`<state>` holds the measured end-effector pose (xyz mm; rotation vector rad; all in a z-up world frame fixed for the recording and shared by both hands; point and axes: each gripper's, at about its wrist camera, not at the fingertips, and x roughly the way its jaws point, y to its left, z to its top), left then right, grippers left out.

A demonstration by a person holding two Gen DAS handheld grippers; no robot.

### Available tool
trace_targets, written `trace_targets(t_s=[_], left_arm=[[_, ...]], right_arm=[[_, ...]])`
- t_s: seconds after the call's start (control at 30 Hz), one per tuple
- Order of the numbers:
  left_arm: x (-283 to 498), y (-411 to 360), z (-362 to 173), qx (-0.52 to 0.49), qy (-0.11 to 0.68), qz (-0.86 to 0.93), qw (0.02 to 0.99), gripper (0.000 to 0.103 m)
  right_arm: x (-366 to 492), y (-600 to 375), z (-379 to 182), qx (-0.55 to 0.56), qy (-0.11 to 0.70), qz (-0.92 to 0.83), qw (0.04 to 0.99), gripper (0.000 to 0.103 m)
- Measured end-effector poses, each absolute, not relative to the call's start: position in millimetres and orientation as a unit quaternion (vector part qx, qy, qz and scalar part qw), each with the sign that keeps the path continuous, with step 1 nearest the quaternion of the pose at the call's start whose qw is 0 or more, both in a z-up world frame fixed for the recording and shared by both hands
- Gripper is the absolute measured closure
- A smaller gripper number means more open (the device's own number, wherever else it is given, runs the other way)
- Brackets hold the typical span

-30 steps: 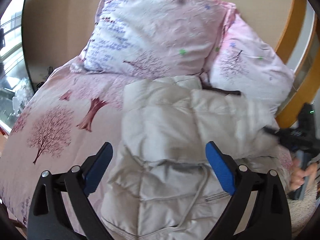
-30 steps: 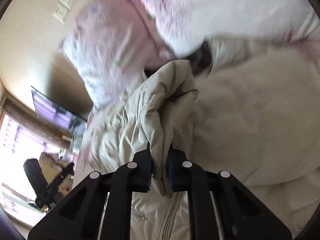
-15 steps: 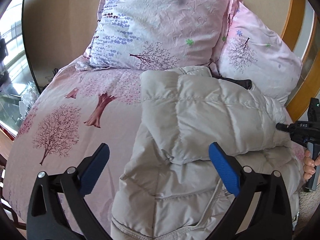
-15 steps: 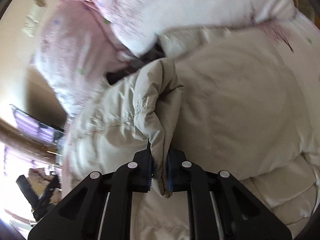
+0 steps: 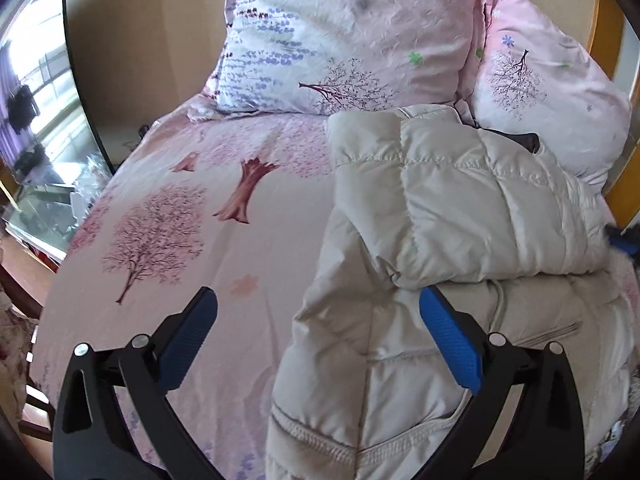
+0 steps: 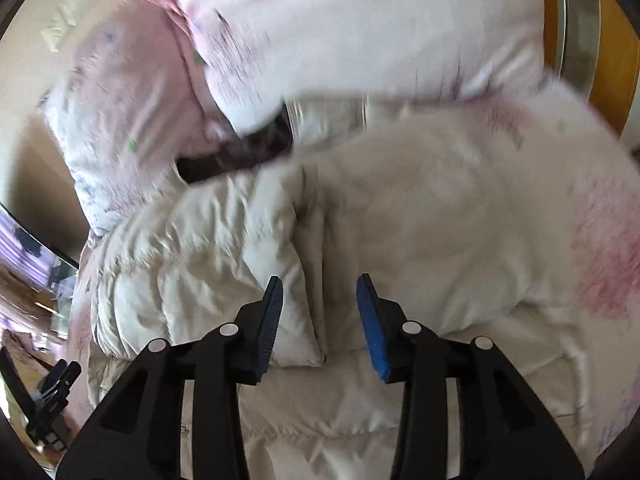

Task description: Fold large clothes

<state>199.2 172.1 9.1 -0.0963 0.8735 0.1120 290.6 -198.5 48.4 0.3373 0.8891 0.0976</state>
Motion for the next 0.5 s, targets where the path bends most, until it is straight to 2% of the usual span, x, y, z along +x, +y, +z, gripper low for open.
trace_targets(t_s=[0.07,0.17,0.27,0.37,0.5], left_arm=[[193,168,11,-0.042,0.407,0.040,0.911,0.002],[195,159,9,-0.043,0.425,0.016,0.904,0.002],[196,148,4,-0.027,0.439,0.012,0.898,0.002],[200,144,-2,-0.039,0.467,0.000,0.883,0.002],[197,145,-4,-0.045,0.477,-0.008,0.878,0.002]], right_arm=[[284,-190,57,0.142,0.418,0.078,0.894,0.075],[283,-173,52,0.117,0.438,0.112,0.884,0.083],[294,-161,32,0.092,0.485,0.108,0.863,0.086],[314,-170,3,0.116,0.529,0.105,0.834,0.090],[315,-177,7,0.136,0.543,0.114,0.821,0.086]])
